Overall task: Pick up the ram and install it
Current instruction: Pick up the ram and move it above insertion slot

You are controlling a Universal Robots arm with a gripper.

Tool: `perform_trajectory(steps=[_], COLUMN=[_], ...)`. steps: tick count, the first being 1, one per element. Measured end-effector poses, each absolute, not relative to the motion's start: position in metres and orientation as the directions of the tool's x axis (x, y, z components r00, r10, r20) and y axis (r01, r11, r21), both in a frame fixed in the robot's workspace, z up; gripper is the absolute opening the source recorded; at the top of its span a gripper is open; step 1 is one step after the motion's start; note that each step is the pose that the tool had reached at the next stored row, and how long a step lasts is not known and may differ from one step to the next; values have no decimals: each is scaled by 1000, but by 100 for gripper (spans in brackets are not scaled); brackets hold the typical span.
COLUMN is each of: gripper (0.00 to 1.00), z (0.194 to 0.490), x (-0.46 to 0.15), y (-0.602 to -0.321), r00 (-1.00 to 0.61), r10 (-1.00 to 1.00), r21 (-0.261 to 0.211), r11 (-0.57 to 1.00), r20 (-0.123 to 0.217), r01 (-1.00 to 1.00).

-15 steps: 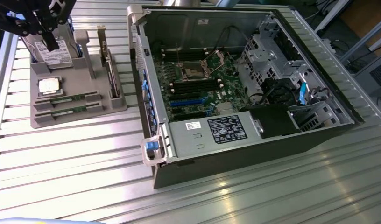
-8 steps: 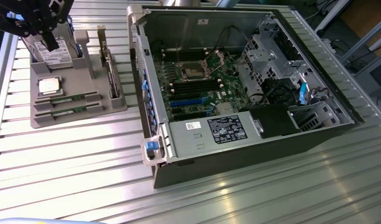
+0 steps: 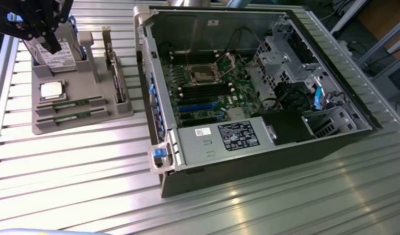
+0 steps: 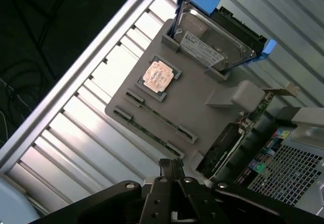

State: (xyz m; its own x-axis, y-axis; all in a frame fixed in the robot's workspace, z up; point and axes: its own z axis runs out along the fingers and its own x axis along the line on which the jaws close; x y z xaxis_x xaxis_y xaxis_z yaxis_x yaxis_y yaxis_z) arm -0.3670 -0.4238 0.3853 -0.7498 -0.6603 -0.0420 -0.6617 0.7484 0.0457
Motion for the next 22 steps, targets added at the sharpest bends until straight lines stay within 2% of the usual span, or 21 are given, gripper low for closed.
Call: perform_trajectory(steps=[15, 22], gripper=[11, 11], z=[385, 385], x=[-367, -367], y=[-424, -424], r00=[-558, -422], r10=[-828, -906], r21=[46, 46], r11=[557, 420], r20=[-42, -42], r01=[-829, -906])
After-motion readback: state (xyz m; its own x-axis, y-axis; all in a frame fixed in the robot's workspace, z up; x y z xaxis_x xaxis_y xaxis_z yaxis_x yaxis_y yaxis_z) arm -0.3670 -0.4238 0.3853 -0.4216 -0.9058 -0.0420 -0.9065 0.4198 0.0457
